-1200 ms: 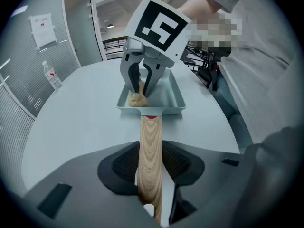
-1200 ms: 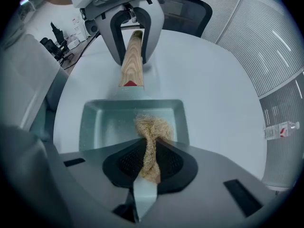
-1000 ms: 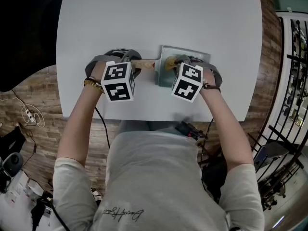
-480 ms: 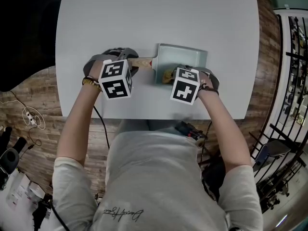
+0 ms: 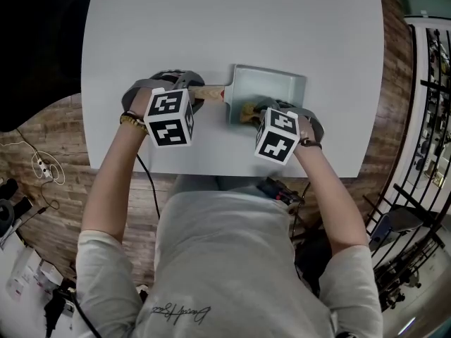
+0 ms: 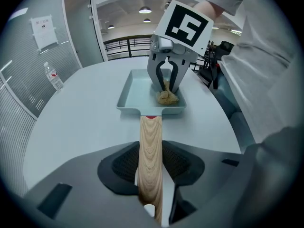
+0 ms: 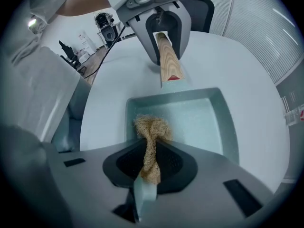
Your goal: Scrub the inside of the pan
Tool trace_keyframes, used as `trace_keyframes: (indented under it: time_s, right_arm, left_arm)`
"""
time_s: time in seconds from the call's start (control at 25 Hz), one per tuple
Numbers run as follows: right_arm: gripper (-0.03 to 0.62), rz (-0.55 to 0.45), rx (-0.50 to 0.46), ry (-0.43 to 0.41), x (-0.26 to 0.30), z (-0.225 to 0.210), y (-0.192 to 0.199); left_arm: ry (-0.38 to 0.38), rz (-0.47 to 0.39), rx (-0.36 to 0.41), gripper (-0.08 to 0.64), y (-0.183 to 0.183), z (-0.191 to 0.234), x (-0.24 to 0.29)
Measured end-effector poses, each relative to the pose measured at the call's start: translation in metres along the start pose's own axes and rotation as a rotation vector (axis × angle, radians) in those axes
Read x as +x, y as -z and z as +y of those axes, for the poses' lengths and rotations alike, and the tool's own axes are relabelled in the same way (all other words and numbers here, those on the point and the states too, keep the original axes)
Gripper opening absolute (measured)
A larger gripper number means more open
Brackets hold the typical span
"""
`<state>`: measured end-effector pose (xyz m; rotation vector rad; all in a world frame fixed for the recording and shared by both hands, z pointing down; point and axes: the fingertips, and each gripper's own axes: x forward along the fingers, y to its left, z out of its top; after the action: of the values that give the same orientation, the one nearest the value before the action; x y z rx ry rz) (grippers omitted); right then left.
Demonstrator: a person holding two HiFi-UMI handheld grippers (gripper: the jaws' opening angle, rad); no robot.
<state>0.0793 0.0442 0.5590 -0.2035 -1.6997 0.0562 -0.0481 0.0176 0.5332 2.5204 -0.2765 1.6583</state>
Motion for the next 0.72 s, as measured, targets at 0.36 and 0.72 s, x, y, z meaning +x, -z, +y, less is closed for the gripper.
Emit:
trace_keyframes:
  time_s: [0.36, 0.72]
  right_arm:
    - [0.072, -0.015, 0.022, 0.173, -0.008, -0.064, 0.005]
    - [0.074, -0.02, -0.033, 0.312, -0.013, -0.086, 0.006]
  left_arm:
    - [0.045, 0.023, 0.026, 0.153, 0.001, -0.01, -0.002]
    - [0.041, 0.015, 0.008, 0.153, -0.001, -0.012, -0.003]
